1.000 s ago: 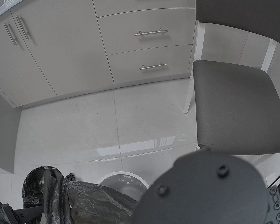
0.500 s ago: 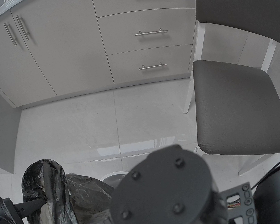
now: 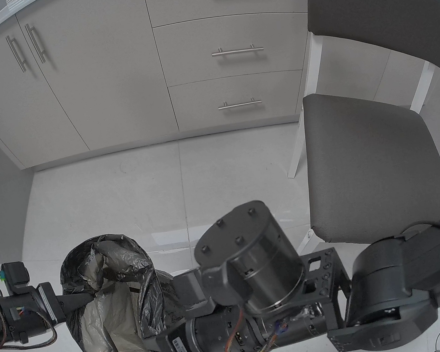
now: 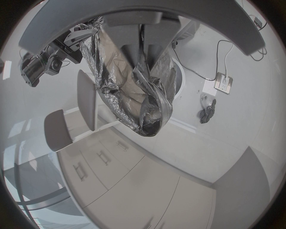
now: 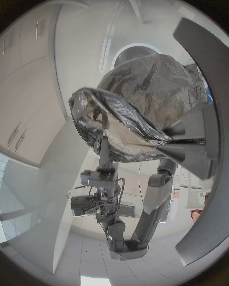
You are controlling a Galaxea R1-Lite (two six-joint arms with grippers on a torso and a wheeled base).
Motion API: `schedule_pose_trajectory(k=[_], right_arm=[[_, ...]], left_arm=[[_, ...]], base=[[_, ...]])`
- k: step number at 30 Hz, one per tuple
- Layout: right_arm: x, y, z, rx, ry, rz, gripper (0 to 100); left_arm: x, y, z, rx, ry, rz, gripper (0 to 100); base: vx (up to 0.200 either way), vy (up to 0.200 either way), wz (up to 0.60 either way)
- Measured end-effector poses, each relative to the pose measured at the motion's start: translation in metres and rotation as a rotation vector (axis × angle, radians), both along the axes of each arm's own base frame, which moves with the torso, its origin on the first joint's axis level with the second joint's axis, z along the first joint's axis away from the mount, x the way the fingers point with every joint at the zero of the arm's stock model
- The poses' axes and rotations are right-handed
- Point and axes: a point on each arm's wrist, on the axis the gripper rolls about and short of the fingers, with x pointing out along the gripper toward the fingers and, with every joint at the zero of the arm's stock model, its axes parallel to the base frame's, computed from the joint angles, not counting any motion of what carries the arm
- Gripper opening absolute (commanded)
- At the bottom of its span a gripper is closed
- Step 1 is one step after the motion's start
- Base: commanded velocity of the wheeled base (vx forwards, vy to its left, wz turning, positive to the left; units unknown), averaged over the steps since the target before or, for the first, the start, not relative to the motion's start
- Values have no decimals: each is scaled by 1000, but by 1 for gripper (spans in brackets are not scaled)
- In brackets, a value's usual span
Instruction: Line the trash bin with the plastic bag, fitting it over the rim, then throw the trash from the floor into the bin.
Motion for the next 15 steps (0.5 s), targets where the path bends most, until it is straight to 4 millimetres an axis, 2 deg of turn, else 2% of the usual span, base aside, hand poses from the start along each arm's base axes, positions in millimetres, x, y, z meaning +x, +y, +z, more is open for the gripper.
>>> schedule_pose_trajectory(k=[8, 15], right_arm=[[23, -5, -15, -17, 4, -74, 0], [45, -24, -25, 8, -11, -149, 0]], left_arm=[[31, 9, -17, 4, 79, 60, 0], [62, 12, -34, 24, 85, 67, 0]], base=[[0, 0, 0], [0, 0, 0]])
